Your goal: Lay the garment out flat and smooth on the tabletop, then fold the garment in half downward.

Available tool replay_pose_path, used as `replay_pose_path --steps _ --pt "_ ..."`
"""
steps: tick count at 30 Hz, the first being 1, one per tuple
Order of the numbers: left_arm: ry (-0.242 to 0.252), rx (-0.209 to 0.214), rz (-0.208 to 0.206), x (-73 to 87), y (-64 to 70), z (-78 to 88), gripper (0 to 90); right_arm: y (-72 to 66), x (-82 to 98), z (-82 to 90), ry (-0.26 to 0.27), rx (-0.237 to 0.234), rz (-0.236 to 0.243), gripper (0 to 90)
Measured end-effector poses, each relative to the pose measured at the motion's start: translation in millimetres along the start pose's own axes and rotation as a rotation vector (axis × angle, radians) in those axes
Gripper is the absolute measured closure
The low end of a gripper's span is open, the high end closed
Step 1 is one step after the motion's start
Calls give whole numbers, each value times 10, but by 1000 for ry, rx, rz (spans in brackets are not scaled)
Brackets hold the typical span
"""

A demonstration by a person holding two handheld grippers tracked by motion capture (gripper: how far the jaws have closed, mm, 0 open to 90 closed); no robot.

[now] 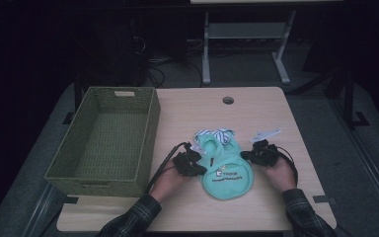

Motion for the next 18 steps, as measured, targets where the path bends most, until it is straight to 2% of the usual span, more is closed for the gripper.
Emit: replay_pose_path --steps 1,2,3,5,6,7,12,13,16,18 --pt "0 0 0 0 0 0 890 0 0 0 0 0 0 898" --pt "-13 4 -25 19 63 -9 890 -11 8 8 0 1 0 897" --pt "-13 5 -30 21 91 -17 890 -14 10 11 -2 2 1 898" --pt "-20 -8 -50 22 94 -16 889 -20 13 15 -2 1 3 897" --pt "-18 -9 -44 17 92 -15 886 -19 13 15 -2 0 2 897" --pt "-6 -2 -21 6 101 -21 882 -20 11 15 -1 0 3 897" --pt "6 -18 -15 -43 12 51 834 -33 -12 42 17 -1 6 869" --pt "25 -18 -1 -75 1 64 820 -34 -20 50 21 1 7 857" --pt "38 -20 4 -154 -71 131 762 -43 -28 79 34 0 8 836" --pt "58 -8 13 -222 -109 161 694 -57 -33 97 45 -3 1 822"
Point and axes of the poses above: each handheld gripper's, and its own axes: z roughly backward along the jaws, x roughly out of its underside, y roughly to its right, the point moved 10 cm from there along -z, roughly forward along the jaws, and after that the axes turned 15 degrees about z, right-handed, at the moved point
